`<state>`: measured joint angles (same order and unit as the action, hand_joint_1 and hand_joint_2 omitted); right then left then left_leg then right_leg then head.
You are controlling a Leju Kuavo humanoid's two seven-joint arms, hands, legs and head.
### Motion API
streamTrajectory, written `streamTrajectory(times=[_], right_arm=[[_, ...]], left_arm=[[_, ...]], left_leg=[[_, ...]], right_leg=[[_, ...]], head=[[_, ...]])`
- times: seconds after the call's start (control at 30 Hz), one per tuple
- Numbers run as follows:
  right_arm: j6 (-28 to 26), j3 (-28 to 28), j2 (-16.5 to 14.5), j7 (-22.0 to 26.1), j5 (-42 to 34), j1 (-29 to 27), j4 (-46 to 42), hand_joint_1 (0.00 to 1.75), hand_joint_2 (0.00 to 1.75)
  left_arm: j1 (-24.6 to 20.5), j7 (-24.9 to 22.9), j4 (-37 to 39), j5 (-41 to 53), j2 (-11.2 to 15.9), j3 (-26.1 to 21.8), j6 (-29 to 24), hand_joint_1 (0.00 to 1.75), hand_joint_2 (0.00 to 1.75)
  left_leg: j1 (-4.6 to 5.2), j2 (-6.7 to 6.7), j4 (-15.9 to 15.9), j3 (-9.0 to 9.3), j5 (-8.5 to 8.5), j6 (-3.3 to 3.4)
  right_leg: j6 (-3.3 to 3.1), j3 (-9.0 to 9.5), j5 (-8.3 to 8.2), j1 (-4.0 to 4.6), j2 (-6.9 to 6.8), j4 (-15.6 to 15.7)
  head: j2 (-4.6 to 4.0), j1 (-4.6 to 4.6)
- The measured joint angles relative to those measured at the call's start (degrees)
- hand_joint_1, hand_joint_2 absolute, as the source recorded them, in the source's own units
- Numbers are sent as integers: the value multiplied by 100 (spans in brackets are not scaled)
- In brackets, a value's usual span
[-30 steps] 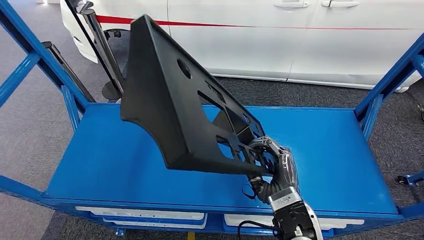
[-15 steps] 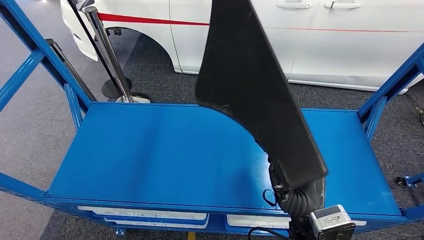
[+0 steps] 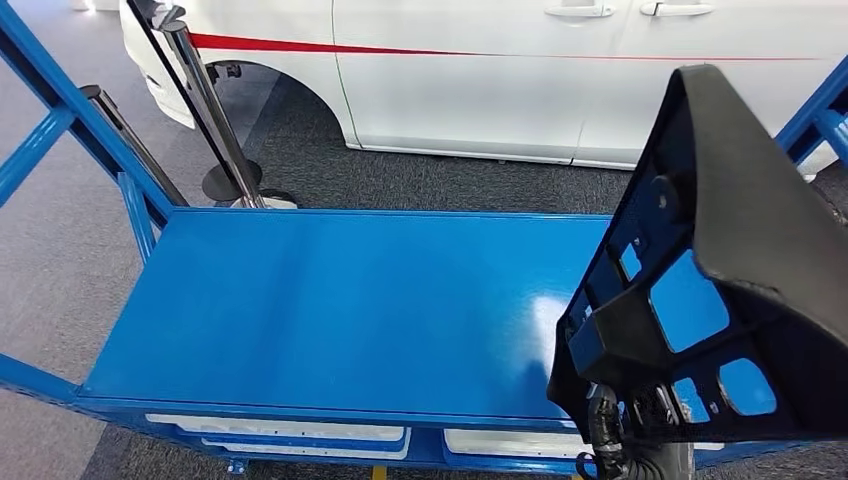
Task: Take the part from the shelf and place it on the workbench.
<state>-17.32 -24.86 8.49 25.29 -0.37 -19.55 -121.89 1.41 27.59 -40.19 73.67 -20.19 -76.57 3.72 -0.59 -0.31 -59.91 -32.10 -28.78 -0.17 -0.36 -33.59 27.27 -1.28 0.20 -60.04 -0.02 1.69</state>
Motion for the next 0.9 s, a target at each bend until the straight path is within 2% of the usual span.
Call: streamTrajectory(times=[0.03,0.1,0.13,0.17,0.2,0.23,0.3,0.33,0.37,0.47,0.5,0.53,0.57,0.63,0.67,0.7,0.73,0.77,0.8,0.83,0.87,0.9], right_arm=[[17,10,7,15,1,-28,-15,175,175],[57,24,15,29,2,-82,-30,175,175],[76,32,19,31,0,-116,-37,175,175],[89,41,24,32,-3,-153,-41,175,175],[96,50,30,36,-7,-193,-44,175,175],[97,58,37,42,-11,-237,-51,175,175],[107,69,49,57,-16,-310,-71,175,175],[120,72,56,61,-16,-331,-83,175,175],[143,76,61,64,-16,-341,-92,175,175],[205,86,81,69,-16,-370,-107,175,175],[213,91,97,76,-16,-395,-113,175,175],[217,96,115,85,-16,-421,-119,175,175],[219,102,131,95,-16,-441,-124,175,175],[220,107,157,107,-18,-459,-128,175,175],[221,108,168,108,-22,-459,-127,175,175],[222,108,179,108,-27,-459,-127,175,175],[224,108,187,108,-32,-459,-128,175,175],[223,109,194,108,-39,-458,-129,175,175],[217,109,201,108,-49,-457,-131,175,175],[210,111,207,109,-62,-460,-136,175,175],[201,115,214,112,-74,-470,-144,175,175],[193,119,219,116,-86,-482,-158,175,175]], left_arm=[[5,-10,0,-28,-3,4,0,0,0],[18,-29,0,-99,-7,25,0,0,0],[26,-38,0,-138,-8,42,0,0,0],[39,-51,0,-185,-8,66,-1,0,0],[56,-67,0,-237,-8,98,-2,0,0],[77,-87,0,-290,-8,139,-4,0,0],[111,-140,-4,-424,-6,240,-10,0,0],[125,-173,-10,-512,-5,303,-12,0,0],[139,-212,-16,-613,-4,374,-14,0,0],[244,-348,-48,-946,-7,637,-16,0,0],[285,-381,-61,-1032,-10,728,-17,0,0],[322,-402,-76,-1091,-12,815,-18,0,0],[355,-420,-86,-1136,-14,891,-19,0,0],[426,-486,-112,-1277,-14,1042,-23,0,0],[465,-542,-132,-1388,-14,1128,-26,0,0],[505,-609,-161,-1518,-15,1231,-31,0,0],[547,-680,-197,-1654,-17,1350,-38,0,0],[592,-752,-239,-1793,-20,1480,-45,0,0],[639,-818,-289,-1927,-23,1615,-52,0,0],[695,-882,-346,-2066,-27,1755,-59,0,0],[754,-941,-411,-2206,-30,1897,-64,0,0],[813,-992,-477,-2332,-31,2035,-68,0,0]], left_leg=[[-7,2,-185,-68,-169,-23],[-15,6,-836,-294,-639,-59],[-17,6,-1165,-394,-822,-69],[-17,6,-1358,-421,-911,-67],[-15,6,-1337,-339,-890,-54],[-10,6,-1095,-147,-777,-27],[19,7,-249,406,-512,60],[41,11,83,598,-425,97],[67,15,279,700,-383,127],[94,27,381,667,-234,195],[80,38,414,634,-154,225],[61,52,448,583,-70,258],[45,70,464,519,6,281],[51,95,452,358,117,306],[53,106,435,277,170,299],[54,113,408,193,218,287],[50,117,369,107,259,272],[46,117,319,22,291,252],[44,115,257,-60,314,231],[48,109,189,-131,331,206],[55,104,132,-179,348,177],[63,99,96,-209,372,146]], right_leg=[[-43,-23,-28,-6,-13,16],[-100,-96,-82,6,-37,17],[-114,-143,-112,19,-47,13],[-120,-192,-144,32,-54,5],[-121,-241,-177,45,-58,-4],[-118,-286,-211,56,-59,-13],[-98,-347,-283,73,-57,-24],[-74,-359,-319,75,-56,-20],[-41,-362,-356,69,-60,-13],[81,-351,-472,44,-68,48],[110,-371,-412,42,-61,27],[131,-415,-240,44,-51,-84],[147,-484,39,40,-42,-315],[183,-623,611,34,-32,-985],[203,-636,736,30,-32,-1272],[220,-578,723,23,-33,-1412],[231,-431,605,13,-33,-1367],[237,-187,453,0,-34,-1122],[237,109,386,-13,-32,-738],[220,384,378,-9,-25,-356],[197,569,418,-2,-17,-65],[160,652,477,11,-9,92]], head=[[1,1],[1,2],[1,2],[1,2],[1,1],[1,1],[1,1],[2,-1],[2,0],[1,2],[1,0],[0,-2],[0,-4],[0,-8],[1,-9],[1,-9],[1,-9],[1,-9],[0,-8],[0,-5],[0,-2],[1,1]])
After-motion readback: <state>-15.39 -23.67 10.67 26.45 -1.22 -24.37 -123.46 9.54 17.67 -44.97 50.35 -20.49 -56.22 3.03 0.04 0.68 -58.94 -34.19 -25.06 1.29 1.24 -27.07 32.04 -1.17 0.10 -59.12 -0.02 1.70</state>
